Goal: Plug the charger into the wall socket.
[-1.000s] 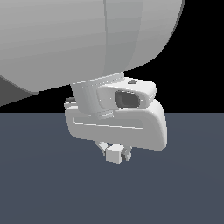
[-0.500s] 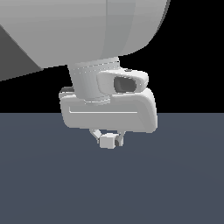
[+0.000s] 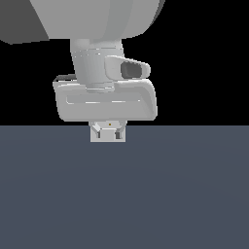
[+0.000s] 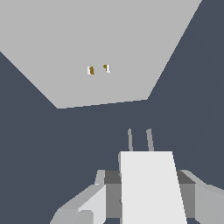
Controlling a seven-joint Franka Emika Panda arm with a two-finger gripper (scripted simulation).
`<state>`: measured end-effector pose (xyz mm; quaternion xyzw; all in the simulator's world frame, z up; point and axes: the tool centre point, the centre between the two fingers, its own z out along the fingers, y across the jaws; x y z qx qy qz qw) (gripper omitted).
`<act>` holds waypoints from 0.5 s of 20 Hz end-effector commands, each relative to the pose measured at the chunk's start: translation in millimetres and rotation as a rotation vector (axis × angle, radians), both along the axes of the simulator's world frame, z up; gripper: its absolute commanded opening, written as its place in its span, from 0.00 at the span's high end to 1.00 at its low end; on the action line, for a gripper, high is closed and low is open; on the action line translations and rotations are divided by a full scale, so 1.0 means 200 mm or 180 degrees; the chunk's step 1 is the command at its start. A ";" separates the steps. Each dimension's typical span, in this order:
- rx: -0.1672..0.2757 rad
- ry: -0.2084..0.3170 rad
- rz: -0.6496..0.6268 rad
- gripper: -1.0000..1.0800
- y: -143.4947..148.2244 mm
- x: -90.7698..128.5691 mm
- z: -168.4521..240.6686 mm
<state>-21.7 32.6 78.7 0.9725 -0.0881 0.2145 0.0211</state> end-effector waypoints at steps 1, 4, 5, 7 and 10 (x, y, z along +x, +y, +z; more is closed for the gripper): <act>-0.0003 0.0001 0.0146 1.00 0.03 0.02 0.04; 0.0002 0.0006 0.0260 1.00 0.06 0.03 0.08; 0.0003 0.0008 0.0290 1.00 0.07 0.03 0.08; 0.0006 0.0011 0.0338 1.00 0.08 0.04 0.10; 0.0009 0.0015 0.0387 1.00 0.10 0.04 0.11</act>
